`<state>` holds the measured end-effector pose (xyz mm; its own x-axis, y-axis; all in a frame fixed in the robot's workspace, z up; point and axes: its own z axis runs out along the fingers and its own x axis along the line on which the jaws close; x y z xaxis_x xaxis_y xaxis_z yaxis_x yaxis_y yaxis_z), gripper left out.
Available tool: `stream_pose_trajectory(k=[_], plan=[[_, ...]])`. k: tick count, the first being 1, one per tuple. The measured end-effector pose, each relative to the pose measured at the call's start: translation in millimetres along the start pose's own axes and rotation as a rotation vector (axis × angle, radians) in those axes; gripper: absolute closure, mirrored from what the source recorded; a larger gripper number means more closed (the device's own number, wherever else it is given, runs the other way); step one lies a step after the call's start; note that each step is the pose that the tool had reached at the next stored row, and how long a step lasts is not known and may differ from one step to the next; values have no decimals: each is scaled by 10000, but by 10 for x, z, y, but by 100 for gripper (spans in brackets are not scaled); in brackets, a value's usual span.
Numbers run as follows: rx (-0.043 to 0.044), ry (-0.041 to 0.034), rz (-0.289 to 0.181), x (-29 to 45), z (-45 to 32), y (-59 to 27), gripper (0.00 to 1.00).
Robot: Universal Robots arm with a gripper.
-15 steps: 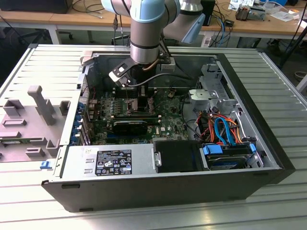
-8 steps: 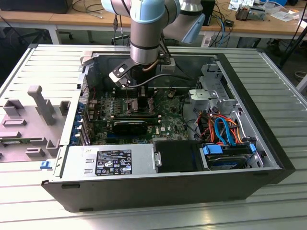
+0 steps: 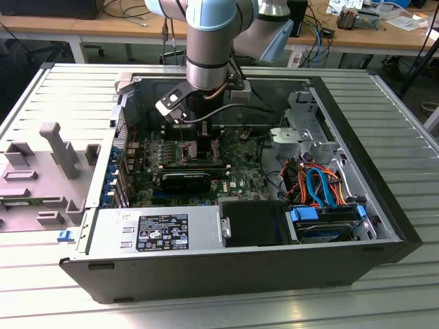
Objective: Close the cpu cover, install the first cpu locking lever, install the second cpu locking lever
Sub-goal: 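Close the cpu cover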
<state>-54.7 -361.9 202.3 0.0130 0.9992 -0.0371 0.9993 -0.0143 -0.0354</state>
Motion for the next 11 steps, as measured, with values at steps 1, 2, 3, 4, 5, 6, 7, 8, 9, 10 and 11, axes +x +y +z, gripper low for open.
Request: stream_pose_trajectory(k=[1, 2, 3, 4, 5, 6, 7, 8, 9, 10, 11], plan=[[3, 191, -7, -2, 0, 0, 38], [6, 363, -12, -6, 0, 0, 38], [9, 485, -17, -12, -1, -1, 38], [7, 495, -17, -20, 1, 0, 38], [6, 497, -17, -32, 2, 0, 38], [6, 497, -17, -40, 2, 0, 38], [7, 495, -17, -51, 2, 0, 38], [7, 495, -17, -60, 2, 1, 38], [7, 495, -17, -65, 3, 1, 38], [8, 493, -17, -70, 2, 0, 38], [7, 448, -15, -72, 3, 1, 38]])
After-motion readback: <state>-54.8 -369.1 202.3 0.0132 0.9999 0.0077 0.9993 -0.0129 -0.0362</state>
